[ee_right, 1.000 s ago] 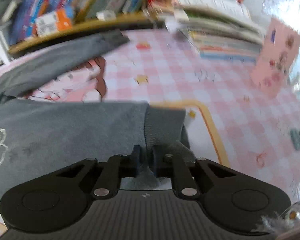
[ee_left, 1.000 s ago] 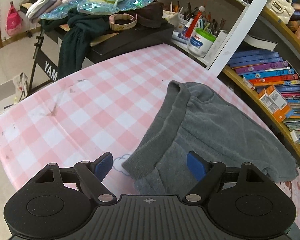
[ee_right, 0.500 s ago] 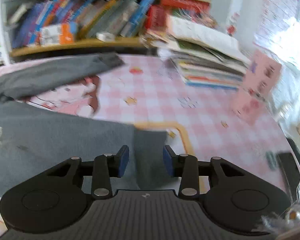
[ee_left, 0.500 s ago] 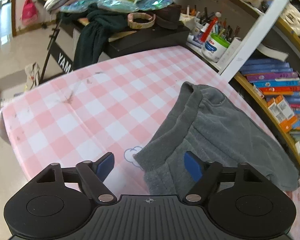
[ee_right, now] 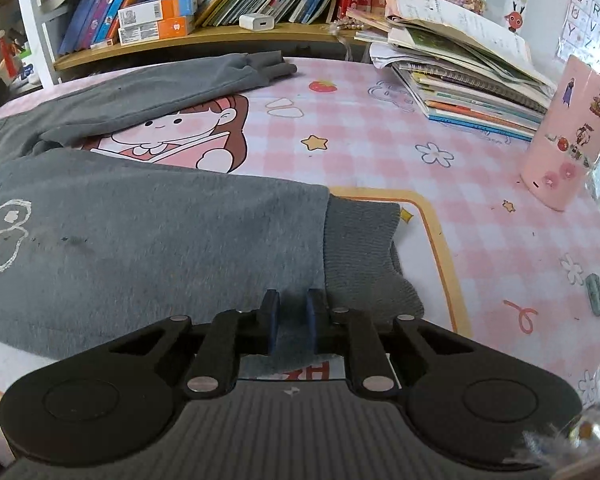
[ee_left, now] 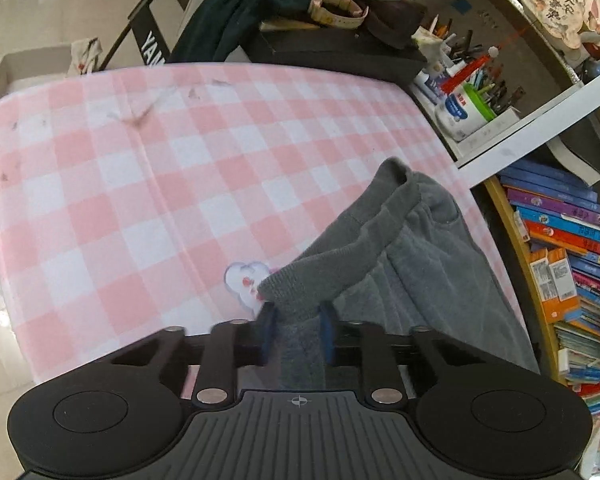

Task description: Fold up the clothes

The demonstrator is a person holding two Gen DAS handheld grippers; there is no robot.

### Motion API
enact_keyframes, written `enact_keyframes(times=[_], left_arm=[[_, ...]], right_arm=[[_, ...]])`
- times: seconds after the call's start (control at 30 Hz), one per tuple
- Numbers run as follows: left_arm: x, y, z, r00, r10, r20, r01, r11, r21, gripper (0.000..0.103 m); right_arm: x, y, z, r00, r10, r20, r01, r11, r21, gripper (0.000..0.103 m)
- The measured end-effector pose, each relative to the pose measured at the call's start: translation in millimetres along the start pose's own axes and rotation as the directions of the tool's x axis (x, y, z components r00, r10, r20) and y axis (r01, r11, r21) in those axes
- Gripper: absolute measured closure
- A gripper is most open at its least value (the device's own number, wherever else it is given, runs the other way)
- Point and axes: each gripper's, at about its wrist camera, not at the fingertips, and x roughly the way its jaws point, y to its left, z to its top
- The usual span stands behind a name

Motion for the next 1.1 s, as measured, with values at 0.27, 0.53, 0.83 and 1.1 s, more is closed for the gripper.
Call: enact_keyframes(times=[0.27, 0.53, 0.83, 1.1], left_arm=[[-20.8, -20.9, 20.4, 0.994, 0.007, 0.113, -0.026, 0.984, 0.175, 0.089], [6.2, -2.6, 13.9, 0.995, 0.093, 0.047, -0.099, 0.983, 0.157, 0.083], [6.3, 1.3, 15.2, 0.994, 0.100, 0.037, -0.105, 0.979, 0.175, 0.083], [-9.7, 3.1, 19.2, 0.993, 0.108, 0.051, -0.116, 0.974, 0.196, 0.061]], right_arm=[[-4.4, 12.9, -1.8, 0.994, 0.100, -0.045, -0.102, 0.994, -0.047, 0.089], [-1.1, 15.9, 0.7, 0.992, 0.110, -0.057, -0.114, 0.991, -0.076, 0.086], [0.1, 16.0, 0.6, 0.992, 0.111, -0.056, -0.115, 0.990, -0.076, 0.086], [-0.9, 14.5, -2.2, 0.993, 0.114, -0.041, -0.116, 0.992, -0.058, 0.086]])
